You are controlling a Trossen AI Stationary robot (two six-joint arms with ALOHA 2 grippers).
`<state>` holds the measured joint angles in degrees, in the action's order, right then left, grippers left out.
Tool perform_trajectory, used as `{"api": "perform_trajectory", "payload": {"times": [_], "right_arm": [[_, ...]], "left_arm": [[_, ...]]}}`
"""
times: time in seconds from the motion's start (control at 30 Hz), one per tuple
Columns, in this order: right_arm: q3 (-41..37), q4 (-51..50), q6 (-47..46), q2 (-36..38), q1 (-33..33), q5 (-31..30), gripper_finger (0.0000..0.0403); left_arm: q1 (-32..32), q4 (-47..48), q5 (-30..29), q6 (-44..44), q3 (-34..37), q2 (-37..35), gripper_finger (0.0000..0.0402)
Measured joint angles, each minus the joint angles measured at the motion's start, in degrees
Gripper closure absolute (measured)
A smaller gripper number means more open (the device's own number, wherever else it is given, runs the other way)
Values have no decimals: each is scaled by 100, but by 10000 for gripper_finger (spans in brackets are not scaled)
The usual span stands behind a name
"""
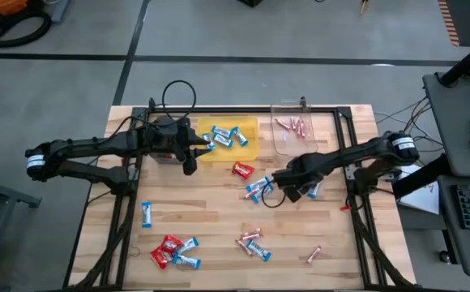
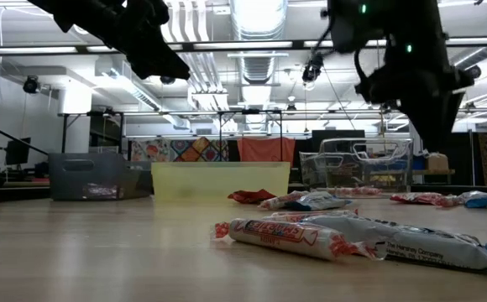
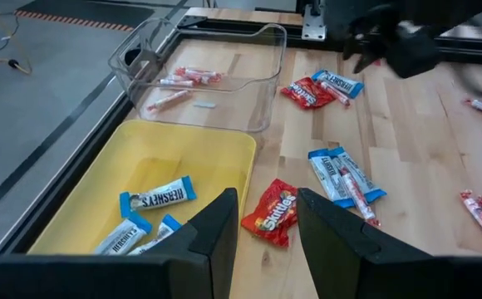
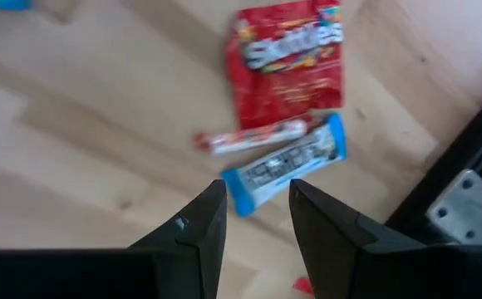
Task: Sort candy
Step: Put the white candy into the yellow bin
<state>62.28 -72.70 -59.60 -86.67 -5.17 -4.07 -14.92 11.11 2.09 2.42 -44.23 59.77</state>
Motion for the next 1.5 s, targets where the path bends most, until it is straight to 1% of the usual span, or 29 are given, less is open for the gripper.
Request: {"api": "perform_trajectory", "payload": {"times": [0.13,0.23,0.37,0.53,0.7,0.83,1.0,1.13,1.23,1.37,1.5], "right_arm": [[-467,110,84,30,176,60,275],[-836,316,82,196,195,165,275],[-1324,654,-174,765,195,269,275],[-1954,1225,-801,1677,210,185,275],[-2480,1580,-1386,2143,210,135,262],[-2786,1933,-1587,2171,208,155,242],[-3109,2750,-1625,2024,208,273,224],[-3163,2851,-1681,1910,208,280,221],[-3178,2848,-1549,1899,208,258,221],[-3214,2854,-1398,1899,208,256,236],[-3233,2860,-1261,1899,208,255,274]], "left_arm": [[0,2,0,-7,0,0,293],[0,2,0,-7,0,0,293],[0,2,0,-7,0,0,293],[0,0,0,-27,0,0,293],[-1,-7,-1,-59,0,2,293],[0,-50,-1,-99,0,2,293],[0,-107,-2,-155,0,4,293],[-1,-122,-2,-209,0,4,293],[0,-129,-2,-246,0,4,293],[0,-162,-2,-317,0,4,293],[0,-188,-2,-324,0,4,293]]}}
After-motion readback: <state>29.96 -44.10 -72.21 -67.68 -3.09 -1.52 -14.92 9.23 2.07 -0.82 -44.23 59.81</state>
